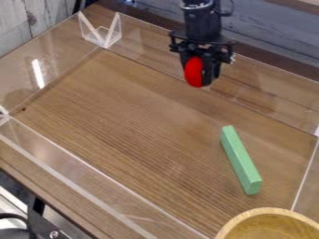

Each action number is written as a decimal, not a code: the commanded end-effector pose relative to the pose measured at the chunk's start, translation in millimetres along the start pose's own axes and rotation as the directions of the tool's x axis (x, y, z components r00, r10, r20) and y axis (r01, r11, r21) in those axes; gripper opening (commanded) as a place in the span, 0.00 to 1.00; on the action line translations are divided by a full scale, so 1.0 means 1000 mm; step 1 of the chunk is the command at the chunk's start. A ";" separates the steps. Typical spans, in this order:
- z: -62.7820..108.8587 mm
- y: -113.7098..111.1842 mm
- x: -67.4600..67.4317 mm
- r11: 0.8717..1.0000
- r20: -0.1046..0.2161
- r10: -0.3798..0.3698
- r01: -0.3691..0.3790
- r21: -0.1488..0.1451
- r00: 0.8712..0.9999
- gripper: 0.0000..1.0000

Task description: Move the red object to the right side of the table

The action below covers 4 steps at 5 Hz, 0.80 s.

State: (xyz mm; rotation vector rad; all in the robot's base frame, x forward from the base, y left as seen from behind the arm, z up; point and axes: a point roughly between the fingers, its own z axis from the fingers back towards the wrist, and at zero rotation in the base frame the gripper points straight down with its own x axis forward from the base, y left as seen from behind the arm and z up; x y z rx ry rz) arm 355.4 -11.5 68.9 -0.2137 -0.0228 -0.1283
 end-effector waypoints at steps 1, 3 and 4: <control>0.027 -0.013 0.006 0.999 0.078 -0.025 0.023 0.022 0.997 0.00; 0.011 -0.024 0.007 0.999 0.047 -0.046 0.044 0.026 0.998 0.00; 0.001 -0.027 0.008 0.998 0.028 -0.050 0.049 0.028 0.998 0.00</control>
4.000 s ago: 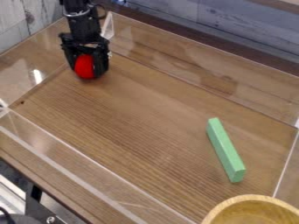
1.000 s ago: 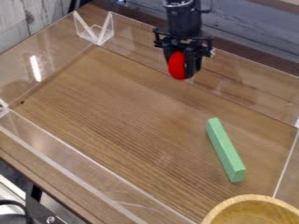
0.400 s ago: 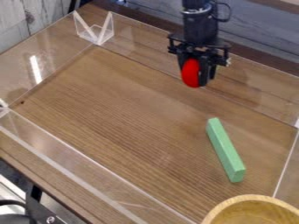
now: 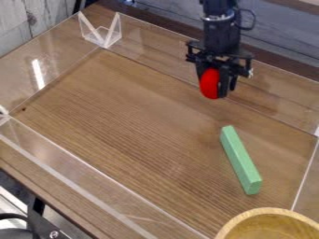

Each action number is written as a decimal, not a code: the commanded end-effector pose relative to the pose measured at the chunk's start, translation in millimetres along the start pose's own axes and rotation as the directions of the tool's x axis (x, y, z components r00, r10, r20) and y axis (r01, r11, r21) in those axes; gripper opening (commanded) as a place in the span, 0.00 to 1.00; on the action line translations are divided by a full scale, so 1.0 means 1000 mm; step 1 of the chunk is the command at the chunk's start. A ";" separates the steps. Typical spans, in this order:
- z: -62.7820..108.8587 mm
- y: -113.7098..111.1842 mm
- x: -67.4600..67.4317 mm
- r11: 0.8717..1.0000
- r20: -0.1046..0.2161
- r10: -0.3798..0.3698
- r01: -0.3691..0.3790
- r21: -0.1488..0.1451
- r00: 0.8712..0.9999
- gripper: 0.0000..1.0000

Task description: Move the red object to the right side of the table

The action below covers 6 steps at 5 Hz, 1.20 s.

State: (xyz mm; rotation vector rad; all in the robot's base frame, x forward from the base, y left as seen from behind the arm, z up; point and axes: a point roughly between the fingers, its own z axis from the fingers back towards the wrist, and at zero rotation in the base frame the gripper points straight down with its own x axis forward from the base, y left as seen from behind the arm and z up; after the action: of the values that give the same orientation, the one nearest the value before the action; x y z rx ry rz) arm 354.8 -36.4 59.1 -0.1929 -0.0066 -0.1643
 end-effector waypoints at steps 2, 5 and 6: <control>-0.002 -0.009 0.008 1.000 0.022 -0.029 0.029 0.010 0.999 0.00; -0.016 -0.014 0.009 0.999 0.003 -0.045 0.045 0.014 0.999 1.00; -0.016 -0.016 0.009 0.999 0.004 -0.042 0.042 0.022 0.999 1.00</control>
State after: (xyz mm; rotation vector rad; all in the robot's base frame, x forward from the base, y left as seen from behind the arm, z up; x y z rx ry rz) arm 354.1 -54.3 31.1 -0.1763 0.0338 -0.2065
